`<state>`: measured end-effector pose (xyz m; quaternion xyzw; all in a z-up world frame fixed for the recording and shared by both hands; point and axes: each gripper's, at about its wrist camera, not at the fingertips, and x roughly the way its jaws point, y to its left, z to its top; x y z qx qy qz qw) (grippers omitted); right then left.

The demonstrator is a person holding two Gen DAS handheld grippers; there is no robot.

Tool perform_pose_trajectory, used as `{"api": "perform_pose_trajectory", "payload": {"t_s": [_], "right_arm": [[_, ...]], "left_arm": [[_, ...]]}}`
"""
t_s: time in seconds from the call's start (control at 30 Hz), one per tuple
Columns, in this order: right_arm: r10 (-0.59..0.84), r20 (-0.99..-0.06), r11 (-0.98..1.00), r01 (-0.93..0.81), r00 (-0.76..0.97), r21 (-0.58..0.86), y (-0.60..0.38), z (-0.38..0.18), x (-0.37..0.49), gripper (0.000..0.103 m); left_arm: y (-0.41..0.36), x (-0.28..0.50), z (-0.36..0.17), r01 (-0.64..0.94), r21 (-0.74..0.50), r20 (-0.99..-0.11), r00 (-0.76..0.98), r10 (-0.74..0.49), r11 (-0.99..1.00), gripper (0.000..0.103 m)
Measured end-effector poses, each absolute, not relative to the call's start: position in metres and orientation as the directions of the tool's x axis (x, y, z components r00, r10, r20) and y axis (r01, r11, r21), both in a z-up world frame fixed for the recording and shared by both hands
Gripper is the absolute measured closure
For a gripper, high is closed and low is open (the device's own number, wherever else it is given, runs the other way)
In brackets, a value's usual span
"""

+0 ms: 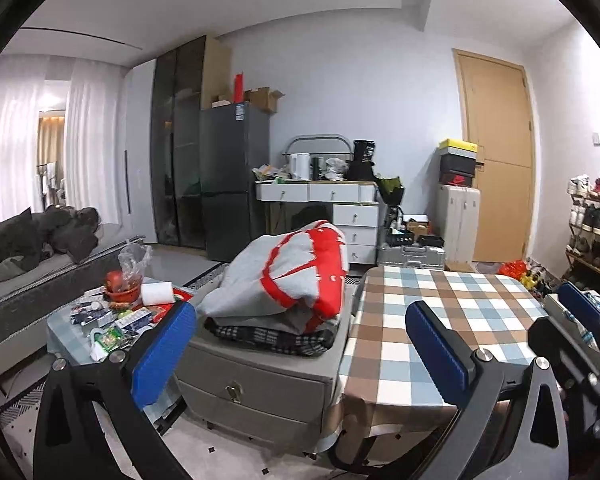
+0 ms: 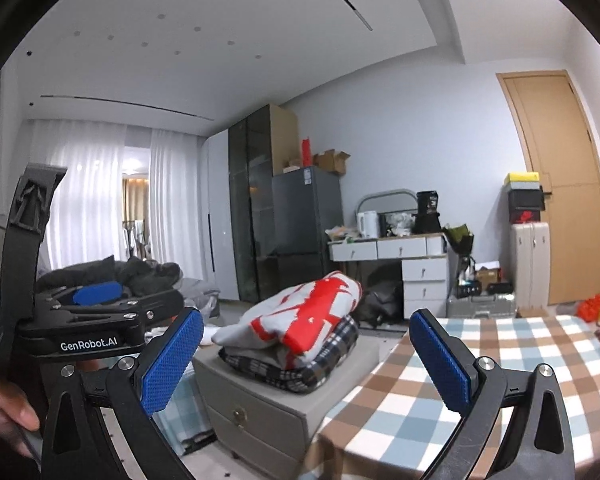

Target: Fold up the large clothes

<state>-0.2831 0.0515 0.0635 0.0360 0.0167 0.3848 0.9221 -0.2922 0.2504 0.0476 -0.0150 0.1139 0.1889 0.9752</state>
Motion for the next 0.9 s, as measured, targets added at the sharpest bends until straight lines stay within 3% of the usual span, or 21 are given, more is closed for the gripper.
{"api": "perform_pose_trajectory", "payload": {"t_s": [0.4,0.9], "right_arm": [[0.7,-0.059,0.711,-0.687,0.712,0.147,0.055,0.054,-0.273,0.0],[0.713,-0.035,0.698,-0.704,0.7,0.133,0.058,0.061,-0.284,0.0]], "left_arm": [[0.238,-0.298,0.029,-0.393,0.035,-0.241,0.889,0.389,0.919,0.001],[0.237,-0.308,0.028,-0.37,0.03,-0.271,0.891,0.364,0.929,0.001]]}}
